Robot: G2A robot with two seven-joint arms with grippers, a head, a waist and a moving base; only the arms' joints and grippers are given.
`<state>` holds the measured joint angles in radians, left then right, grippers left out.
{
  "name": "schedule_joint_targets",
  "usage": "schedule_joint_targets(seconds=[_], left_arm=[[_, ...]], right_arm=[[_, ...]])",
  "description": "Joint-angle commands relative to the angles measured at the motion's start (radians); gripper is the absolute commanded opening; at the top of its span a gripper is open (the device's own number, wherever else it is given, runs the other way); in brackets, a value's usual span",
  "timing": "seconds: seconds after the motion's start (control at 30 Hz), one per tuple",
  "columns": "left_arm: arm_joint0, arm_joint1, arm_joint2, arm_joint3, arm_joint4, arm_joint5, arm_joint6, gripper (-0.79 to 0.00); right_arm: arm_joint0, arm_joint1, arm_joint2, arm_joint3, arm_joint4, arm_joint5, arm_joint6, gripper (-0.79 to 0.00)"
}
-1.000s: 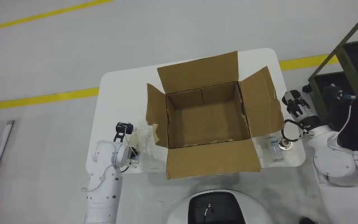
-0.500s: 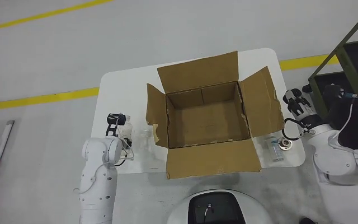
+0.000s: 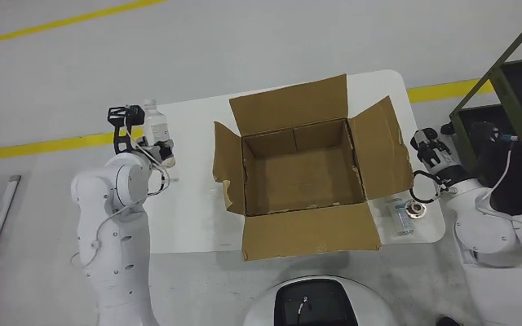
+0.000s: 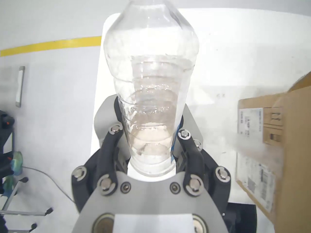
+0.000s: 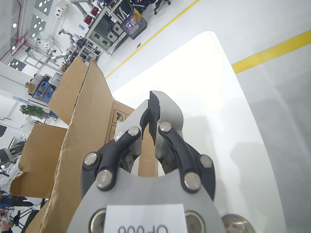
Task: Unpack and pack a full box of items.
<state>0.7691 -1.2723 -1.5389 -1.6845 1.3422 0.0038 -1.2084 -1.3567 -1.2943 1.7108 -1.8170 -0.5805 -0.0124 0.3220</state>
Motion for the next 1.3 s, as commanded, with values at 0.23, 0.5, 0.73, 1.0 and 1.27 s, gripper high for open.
schedule_joint_targets(seconds=[0.23,0.5,0.73,1.0,1.27], left_arm=[[-0.063,-0.015,0.107,-0.053,-0.11,0.016,0.041,-0.785],[-0.112,-0.022,0.104,-0.088,-0.31,0.049,0.017,-0.785],[-0.112,-0.022,0.104,-0.088,-0.31,0.049,0.017,-0.785],[-0.084,-0.019,0.101,-0.106,-0.318,0.042,0.039,-0.785],[-0.129,-0.03,0.158,-0.13,-0.549,0.062,0.059,-0.785]], right_arm=[[-0.008,0.004,0.002,-0.011,0.006,0.004,-0.014,-0.785],[-0.018,0.006,0.002,-0.015,0.015,0.005,-0.028,-0.785],[-0.024,0.008,0.001,-0.032,0.031,0.003,-0.039,-0.785],[-0.027,0.011,0.006,-0.033,0.037,-0.007,-0.057,-0.785],[-0.025,0.013,-0.008,-0.024,0.037,-0.011,-0.054,-0.785]])
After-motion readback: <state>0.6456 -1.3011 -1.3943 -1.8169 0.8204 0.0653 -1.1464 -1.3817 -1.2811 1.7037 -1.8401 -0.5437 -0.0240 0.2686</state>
